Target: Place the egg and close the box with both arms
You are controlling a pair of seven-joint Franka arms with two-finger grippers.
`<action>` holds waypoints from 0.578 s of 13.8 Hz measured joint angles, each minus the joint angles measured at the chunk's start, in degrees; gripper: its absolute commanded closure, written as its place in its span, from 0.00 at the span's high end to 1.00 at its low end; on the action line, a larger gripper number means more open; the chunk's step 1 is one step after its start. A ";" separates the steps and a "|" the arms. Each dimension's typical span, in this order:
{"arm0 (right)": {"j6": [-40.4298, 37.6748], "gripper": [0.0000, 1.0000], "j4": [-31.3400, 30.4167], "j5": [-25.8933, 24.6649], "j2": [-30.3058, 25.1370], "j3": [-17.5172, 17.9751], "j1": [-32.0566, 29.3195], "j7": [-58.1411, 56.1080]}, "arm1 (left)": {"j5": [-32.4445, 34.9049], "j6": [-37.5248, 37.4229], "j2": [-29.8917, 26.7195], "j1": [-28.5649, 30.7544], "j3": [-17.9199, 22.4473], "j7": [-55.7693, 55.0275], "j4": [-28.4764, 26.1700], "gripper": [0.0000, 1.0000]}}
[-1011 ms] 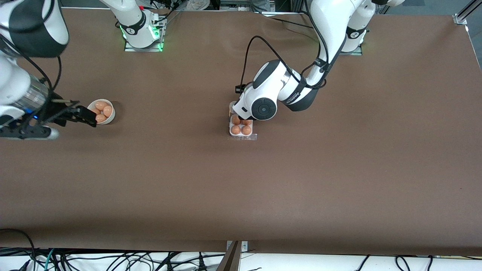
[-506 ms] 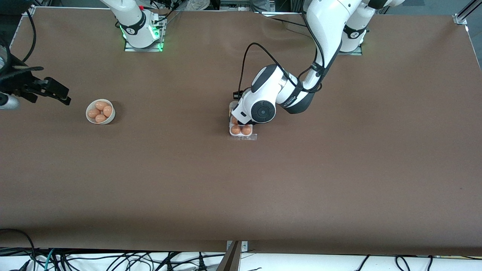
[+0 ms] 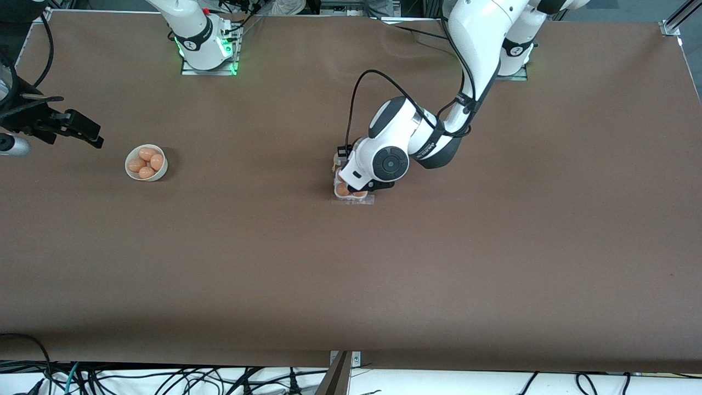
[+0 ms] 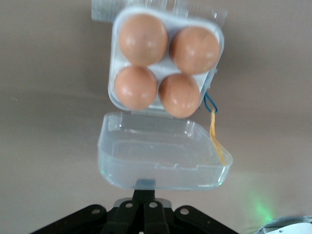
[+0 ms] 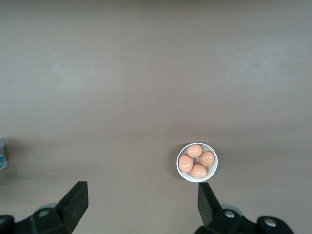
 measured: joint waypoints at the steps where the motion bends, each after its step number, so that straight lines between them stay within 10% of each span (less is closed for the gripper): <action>1: 0.10 1.00 0.00 0.00 0.00 0.36 -0.48 0.00 | 0.00 0.32 0.06 0.31 0.46 0.00 0.56 0.05; 8: 1.74 1.00 -0.17 0.01 0.05 2.31 -2.07 0.00 | 15.00 -13.25 -1.66 11.15 2.03 7.65 11.33 0.83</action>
